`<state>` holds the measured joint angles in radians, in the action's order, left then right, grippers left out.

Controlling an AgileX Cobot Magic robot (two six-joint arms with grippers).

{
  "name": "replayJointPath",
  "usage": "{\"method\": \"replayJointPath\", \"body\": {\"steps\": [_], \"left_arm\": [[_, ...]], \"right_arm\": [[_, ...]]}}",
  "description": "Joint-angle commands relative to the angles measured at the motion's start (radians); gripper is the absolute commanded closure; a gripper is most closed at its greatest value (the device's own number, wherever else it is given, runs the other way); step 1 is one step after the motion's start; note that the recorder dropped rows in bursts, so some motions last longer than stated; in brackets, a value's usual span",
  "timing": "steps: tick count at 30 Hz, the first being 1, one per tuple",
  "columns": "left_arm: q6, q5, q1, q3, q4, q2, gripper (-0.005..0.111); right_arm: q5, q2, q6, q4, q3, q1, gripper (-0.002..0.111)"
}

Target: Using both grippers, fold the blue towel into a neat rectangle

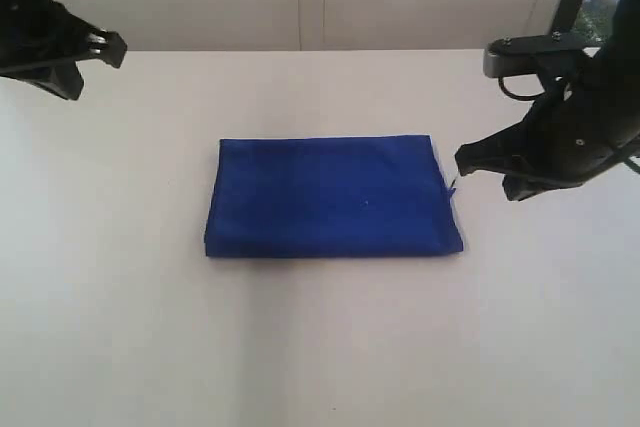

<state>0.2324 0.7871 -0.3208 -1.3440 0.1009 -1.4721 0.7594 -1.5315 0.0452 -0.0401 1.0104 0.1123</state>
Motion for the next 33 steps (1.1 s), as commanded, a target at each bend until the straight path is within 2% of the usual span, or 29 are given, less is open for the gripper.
{"method": "replayJointPath", "body": {"steps": [1, 12, 21, 26, 30, 33], "left_arm": [[0.009, 0.058, -0.001, 0.047, -0.070, 0.118, 0.107], [0.009, 0.027, -0.001, 0.369, -0.101, 0.492, 0.107], [0.006, -0.014, -0.001, 0.519, -0.127, 0.851, 0.107], [-0.017, -0.150, -0.001, 0.604, -0.127, 0.950, 0.107], [-0.132, -0.447, -0.001, 0.739, -0.127, 0.961, 0.107], [-0.132, -0.422, -0.001, 0.748, -0.127, 0.961, 0.107]], "right_arm": [[0.002, 0.128, 0.011, 0.003, -0.082, -0.003, 0.108], [-0.008, 0.535, 0.011, -0.020, -0.221, -0.003, 0.108], [0.003, 0.973, 0.011, -0.012, -0.293, -0.003, 0.108], [-0.034, 1.183, 0.000, 0.034, -0.362, -0.003, 0.108], [-0.225, 1.298, 0.000, 0.111, -0.484, -0.003, 0.108], [-0.216, 1.321, 0.003, 0.111, -0.486, -0.003, 0.108]]}}
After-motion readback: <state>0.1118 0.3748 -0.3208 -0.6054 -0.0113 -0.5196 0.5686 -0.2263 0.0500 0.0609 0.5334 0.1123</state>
